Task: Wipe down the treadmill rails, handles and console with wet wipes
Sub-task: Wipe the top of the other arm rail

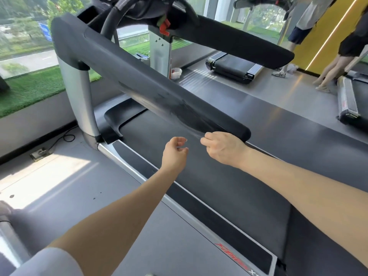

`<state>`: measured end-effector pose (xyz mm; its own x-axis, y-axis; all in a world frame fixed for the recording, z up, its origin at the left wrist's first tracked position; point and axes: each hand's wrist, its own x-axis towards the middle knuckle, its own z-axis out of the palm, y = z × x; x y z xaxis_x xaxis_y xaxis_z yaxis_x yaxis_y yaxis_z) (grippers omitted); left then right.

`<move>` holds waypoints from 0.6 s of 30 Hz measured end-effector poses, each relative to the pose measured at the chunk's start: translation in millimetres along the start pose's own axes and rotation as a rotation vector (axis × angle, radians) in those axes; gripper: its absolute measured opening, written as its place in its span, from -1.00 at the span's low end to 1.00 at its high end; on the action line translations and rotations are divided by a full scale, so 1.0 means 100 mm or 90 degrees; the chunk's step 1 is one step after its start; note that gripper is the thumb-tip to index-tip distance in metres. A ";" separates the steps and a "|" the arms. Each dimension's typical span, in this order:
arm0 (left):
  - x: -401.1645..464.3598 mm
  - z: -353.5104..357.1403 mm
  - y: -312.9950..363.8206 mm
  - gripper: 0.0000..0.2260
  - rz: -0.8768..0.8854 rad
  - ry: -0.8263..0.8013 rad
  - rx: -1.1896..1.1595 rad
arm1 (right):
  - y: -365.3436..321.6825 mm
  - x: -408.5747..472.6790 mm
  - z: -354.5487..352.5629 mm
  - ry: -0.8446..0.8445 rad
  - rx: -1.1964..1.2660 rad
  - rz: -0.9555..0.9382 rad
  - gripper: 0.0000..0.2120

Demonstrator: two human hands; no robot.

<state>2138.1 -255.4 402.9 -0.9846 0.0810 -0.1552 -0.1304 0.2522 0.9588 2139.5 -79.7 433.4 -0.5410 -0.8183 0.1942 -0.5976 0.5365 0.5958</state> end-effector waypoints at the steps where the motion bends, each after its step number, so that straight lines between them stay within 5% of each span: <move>1: -0.06 0.07 0.03 -0.76 -0.001 0.004 0.001 | 0.01 -0.09 -0.05 0.003 -0.008 -0.015 -0.72; 8: -0.51 0.47 0.17 -0.75 -0.013 0.058 0.004 | 0.06 -0.65 -0.34 -0.059 -0.013 -0.037 -0.70; 18: -0.87 0.53 0.25 -0.75 -0.007 0.138 0.016 | 0.06 -0.50 -0.40 0.048 0.019 0.067 -0.74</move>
<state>2226.6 -205.0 427.9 -0.9856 -0.1298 -0.1083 -0.1408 0.2758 0.9509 2186.5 -43.7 458.1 -0.5568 -0.7695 0.3127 -0.5573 0.6253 0.5463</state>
